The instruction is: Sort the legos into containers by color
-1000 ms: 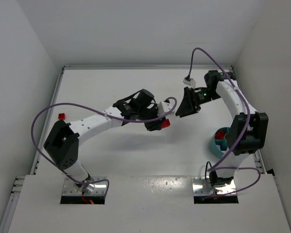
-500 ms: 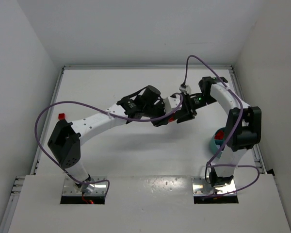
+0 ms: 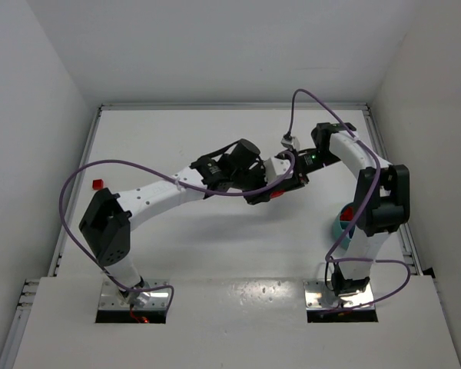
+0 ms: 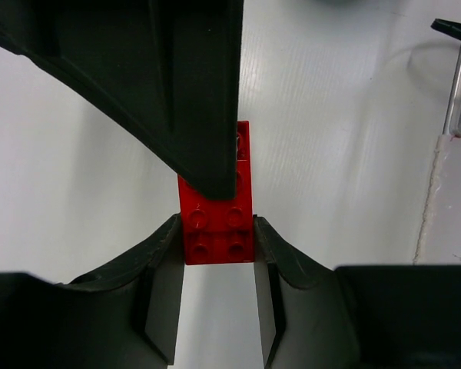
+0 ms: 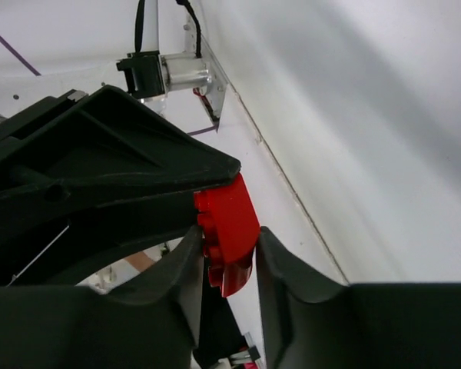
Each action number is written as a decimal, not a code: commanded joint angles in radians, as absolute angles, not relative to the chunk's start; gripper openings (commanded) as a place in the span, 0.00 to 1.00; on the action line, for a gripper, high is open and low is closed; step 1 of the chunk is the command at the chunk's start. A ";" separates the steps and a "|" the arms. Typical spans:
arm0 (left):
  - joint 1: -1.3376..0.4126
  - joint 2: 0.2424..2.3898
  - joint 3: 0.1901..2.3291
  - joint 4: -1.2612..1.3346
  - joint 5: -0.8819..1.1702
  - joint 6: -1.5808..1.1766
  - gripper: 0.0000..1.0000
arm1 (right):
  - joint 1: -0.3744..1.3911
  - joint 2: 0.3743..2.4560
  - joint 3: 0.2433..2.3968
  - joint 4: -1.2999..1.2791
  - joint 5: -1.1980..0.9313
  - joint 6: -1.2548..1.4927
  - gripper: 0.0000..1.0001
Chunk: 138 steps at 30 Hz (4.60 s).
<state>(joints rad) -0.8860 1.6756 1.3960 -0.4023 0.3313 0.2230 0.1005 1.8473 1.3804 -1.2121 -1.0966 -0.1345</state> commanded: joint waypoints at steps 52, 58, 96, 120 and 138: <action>-0.618 1.554 1.336 -0.410 0.399 0.061 1.00 | -0.210 1.623 1.375 -1.382 -0.046 -0.819 0.00; -0.618 1.563 1.345 -0.410 0.408 0.061 1.00 | -0.210 1.641 1.341 -1.373 -0.057 -0.819 0.00; -0.235 1.428 1.284 -0.433 0.185 -0.166 1.00 | -0.210 1.644 1.776 -1.384 -0.185 -0.701 0.51; 0.360 1.966 1.612 -0.721 -0.097 0.018 0.78 | -0.169 1.637 1.615 -1.311 -0.462 -0.583 0.76; 0.413 2.019 1.514 -0.632 -0.137 -0.055 0.84 | -0.160 1.680 1.644 -1.351 -0.452 -0.574 0.81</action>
<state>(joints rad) 0.3958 2.0289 1.5318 -0.6632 -0.1165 -0.0387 -0.1658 1.6665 1.5990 -1.3323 -0.4248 -0.5789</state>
